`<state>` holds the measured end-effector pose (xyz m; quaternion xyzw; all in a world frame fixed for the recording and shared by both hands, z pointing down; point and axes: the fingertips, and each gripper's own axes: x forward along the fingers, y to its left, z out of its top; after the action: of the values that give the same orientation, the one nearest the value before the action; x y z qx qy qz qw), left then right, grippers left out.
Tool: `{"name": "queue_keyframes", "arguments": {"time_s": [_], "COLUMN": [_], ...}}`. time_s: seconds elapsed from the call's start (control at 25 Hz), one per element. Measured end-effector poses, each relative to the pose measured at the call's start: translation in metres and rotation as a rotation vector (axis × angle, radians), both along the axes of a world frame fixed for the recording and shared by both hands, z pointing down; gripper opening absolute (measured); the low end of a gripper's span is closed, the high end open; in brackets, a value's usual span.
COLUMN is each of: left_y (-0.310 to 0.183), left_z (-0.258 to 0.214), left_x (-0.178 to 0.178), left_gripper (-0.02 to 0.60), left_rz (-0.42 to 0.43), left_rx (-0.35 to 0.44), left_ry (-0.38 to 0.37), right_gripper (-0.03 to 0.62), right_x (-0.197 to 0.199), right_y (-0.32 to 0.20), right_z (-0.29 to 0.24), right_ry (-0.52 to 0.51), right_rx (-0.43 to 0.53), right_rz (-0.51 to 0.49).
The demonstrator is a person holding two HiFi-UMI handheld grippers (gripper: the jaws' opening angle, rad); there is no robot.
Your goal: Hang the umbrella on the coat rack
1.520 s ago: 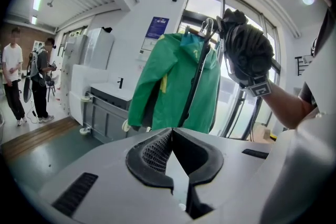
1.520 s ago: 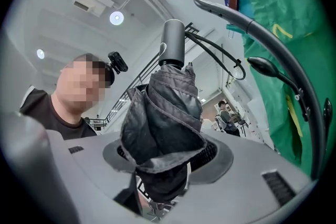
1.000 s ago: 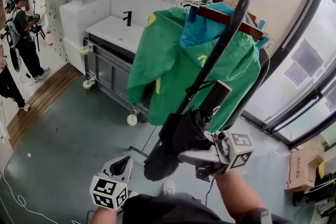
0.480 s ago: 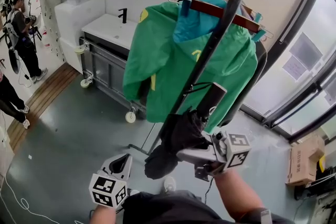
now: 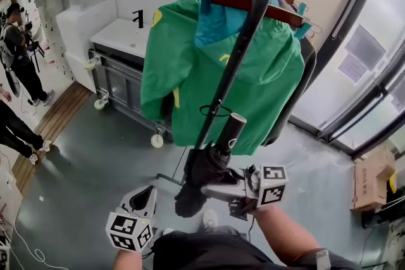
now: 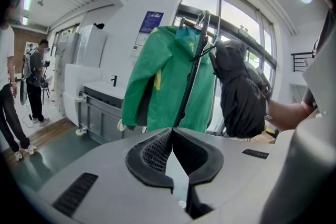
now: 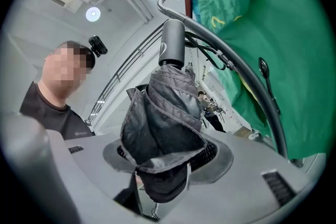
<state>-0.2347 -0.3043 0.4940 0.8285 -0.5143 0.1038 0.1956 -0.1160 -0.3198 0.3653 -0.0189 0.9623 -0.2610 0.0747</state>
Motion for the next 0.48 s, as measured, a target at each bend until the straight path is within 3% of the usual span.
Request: {"name": "queue_keyframes", "arguments": {"time_s": [0.48], "left_y": [0.000], "left_z": [0.001], "left_x": [0.005], "left_gripper": [0.015], "left_rz": [0.012], "left_rx": [-0.013], "left_ry": [-0.013], "right_gripper": [0.225], "right_x": [-0.003], "right_y": [-0.017], "right_z": [0.115], "right_ry": [0.311], "right_rx": [-0.041], "right_rz": [0.157]}}
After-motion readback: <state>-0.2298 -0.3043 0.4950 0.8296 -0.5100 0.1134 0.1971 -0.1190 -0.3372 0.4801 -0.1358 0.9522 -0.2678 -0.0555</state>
